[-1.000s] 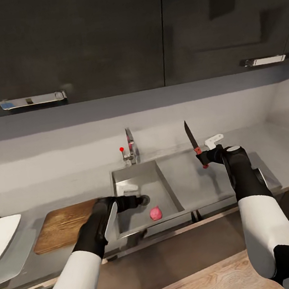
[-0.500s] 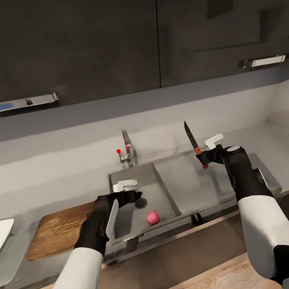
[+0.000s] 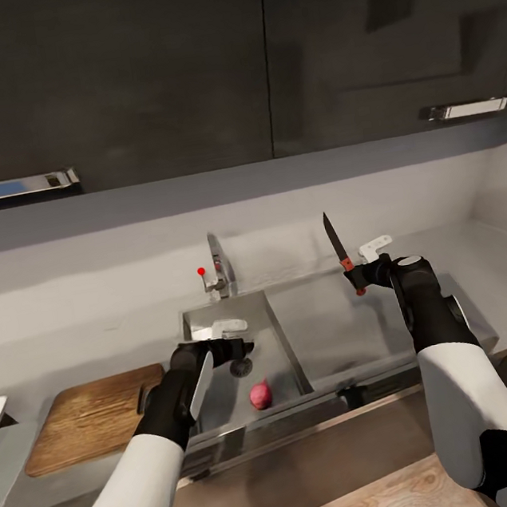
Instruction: In the kitchen, take the Vidalia onion out of the sink, dice it on the chopping board with the paring knife, put the diced onion into the bowl on the countertop, then place both the paring knife and the chopping board into the sink.
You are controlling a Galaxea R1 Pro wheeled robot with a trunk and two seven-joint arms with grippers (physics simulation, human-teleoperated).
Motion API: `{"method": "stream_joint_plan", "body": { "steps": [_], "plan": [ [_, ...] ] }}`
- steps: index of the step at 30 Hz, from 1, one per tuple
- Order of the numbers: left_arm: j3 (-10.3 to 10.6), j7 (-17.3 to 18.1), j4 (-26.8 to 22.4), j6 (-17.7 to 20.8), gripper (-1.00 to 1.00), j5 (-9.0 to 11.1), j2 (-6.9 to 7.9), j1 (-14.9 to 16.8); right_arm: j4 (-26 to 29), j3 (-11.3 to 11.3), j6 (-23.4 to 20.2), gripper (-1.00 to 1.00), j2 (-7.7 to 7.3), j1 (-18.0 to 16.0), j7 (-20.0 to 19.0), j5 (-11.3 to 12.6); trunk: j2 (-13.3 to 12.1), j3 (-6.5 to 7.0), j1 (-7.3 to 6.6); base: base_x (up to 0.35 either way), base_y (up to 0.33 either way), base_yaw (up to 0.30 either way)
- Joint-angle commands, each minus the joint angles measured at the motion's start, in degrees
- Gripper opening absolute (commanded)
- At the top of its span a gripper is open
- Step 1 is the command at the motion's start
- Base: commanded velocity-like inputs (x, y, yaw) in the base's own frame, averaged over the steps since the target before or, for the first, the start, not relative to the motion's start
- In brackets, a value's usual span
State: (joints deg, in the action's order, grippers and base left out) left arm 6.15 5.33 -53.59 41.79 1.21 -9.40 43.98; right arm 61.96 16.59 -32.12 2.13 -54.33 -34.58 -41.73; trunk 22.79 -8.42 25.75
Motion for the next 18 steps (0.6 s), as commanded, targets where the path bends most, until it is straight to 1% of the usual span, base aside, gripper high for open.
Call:
{"method": "stream_joint_plan", "body": {
  "steps": [1, 4, 8, 10, 18],
  "plan": [
    [0.09, 0.07, 0.05, 0.75, 1.00, 0.09, 0.00, 0.05, 0.09, 0.20, -0.05, -1.00, 0.07, -0.07, -0.58, -0.55, 0.13, -0.15, 0.04, 0.002, -0.001, 0.119],
    [0.38, 0.11, 0.40, 2.54, 1.00, 0.10, -0.08, 0.05, 0.09, 0.20, -0.05, -1.00, 0.10, -0.07, -0.58, -0.55, 0.13, -0.21, 0.04, 0.001, 0.000, 0.141],
    [0.49, 0.22, 1.39, 2.97, 1.00, 0.10, -0.60, 0.05, 0.09, 0.20, -0.05, -1.00, 0.36, -0.07, -0.58, -0.55, 0.13, -0.29, 0.04, 0.000, 0.000, 0.154],
    [0.51, 0.27, 2.01, 3.06, 1.00, 0.11, -0.60, 0.05, 0.07, 0.20, -0.07, -1.00, 0.46, -0.07, -0.58, -0.55, 0.13, -0.33, 0.04, 0.000, 0.000, 0.154],
    [0.67, 0.23, 2.04, 3.12, 1.00, 0.10, -0.60, 0.05, 0.02, 0.20, -0.07, -1.00, 0.75, -0.07, -0.58, -0.41, 0.13, -0.37, 0.04, 0.000, 0.000, 0.030]
  ]
}}
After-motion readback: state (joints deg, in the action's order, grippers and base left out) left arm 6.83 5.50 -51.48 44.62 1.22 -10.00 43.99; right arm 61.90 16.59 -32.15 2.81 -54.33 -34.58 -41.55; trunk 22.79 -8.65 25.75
